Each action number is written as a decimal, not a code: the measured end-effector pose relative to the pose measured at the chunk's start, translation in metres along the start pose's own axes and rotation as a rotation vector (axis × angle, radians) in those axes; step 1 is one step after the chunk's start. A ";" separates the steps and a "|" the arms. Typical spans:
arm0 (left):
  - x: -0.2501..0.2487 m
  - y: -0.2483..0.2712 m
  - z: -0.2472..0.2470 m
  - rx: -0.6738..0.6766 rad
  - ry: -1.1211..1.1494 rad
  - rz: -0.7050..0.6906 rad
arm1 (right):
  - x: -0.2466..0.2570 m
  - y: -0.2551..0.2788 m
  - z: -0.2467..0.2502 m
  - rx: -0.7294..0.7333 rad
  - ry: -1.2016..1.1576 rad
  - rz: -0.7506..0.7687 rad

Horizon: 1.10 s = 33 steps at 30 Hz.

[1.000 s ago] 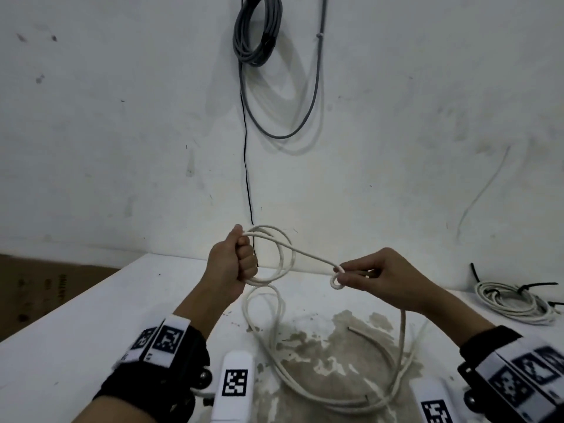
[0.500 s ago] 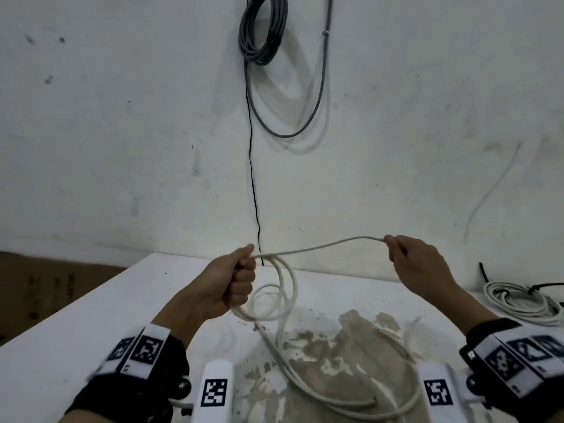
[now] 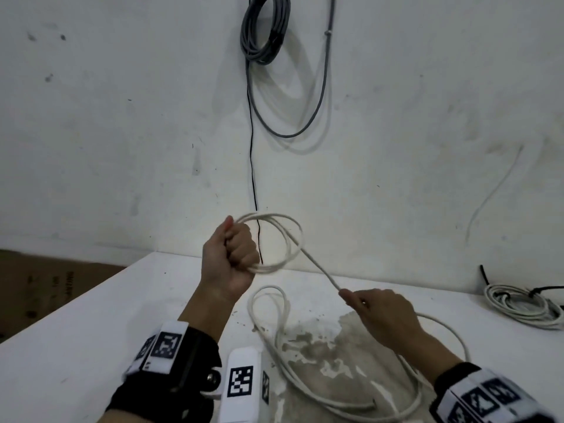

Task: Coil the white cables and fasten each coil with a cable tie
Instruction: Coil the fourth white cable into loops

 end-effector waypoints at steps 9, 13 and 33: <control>-0.040 -0.010 -0.007 -0.123 -0.048 -0.364 | 0.027 0.019 0.005 -0.176 -0.041 0.323; -0.034 -0.009 -0.024 -0.119 -0.472 -0.486 | 0.054 0.027 0.017 -0.264 0.055 0.563; 0.058 0.024 -0.051 0.445 -1.314 0.230 | 0.070 0.018 0.097 -0.463 -0.147 0.694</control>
Point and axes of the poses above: each hand's wrist, its own y-axis away from the middle knuckle, its own z-axis out of the back of the hand, x = y × z, the point moved 6 cm from there along -y, towards the middle knuckle, and after that the axes turned 6 degrees about -z, right-handed, at the moved point
